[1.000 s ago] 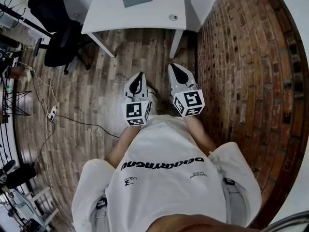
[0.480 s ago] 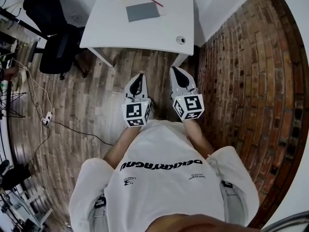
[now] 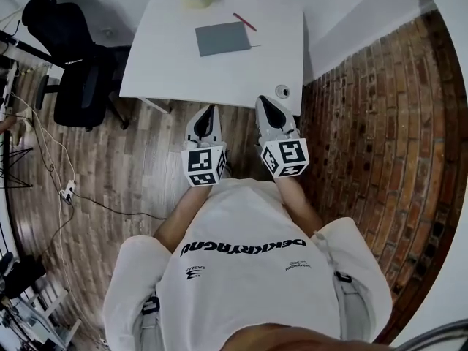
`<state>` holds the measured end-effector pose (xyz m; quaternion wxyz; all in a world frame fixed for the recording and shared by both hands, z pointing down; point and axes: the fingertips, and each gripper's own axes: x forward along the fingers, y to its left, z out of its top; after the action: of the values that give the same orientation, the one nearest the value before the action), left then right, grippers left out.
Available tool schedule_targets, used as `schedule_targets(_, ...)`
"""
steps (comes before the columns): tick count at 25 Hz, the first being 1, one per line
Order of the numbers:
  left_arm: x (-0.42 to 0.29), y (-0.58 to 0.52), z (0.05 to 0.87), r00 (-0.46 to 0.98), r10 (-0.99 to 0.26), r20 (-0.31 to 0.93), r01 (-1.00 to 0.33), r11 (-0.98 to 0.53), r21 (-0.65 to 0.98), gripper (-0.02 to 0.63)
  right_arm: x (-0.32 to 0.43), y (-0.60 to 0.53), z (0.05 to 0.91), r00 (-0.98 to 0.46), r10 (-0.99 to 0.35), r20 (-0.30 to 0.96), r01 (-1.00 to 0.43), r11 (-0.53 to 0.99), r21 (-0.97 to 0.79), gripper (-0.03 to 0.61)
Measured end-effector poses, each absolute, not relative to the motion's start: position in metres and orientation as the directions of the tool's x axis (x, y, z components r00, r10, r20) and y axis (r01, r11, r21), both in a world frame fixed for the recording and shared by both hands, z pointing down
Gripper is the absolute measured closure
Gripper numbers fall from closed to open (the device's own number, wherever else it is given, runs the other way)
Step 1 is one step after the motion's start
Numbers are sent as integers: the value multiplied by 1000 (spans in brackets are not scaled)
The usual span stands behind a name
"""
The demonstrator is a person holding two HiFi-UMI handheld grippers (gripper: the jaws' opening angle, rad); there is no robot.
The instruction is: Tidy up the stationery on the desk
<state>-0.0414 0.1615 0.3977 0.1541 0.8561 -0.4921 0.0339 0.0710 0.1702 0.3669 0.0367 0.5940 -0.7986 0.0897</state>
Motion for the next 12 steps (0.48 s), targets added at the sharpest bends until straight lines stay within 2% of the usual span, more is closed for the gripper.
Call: schedule_targets(12,-42,56,412,538,-804,252,-839,-483,251,615,65,57,376,-296,-931,212,-954,278,-112,577)
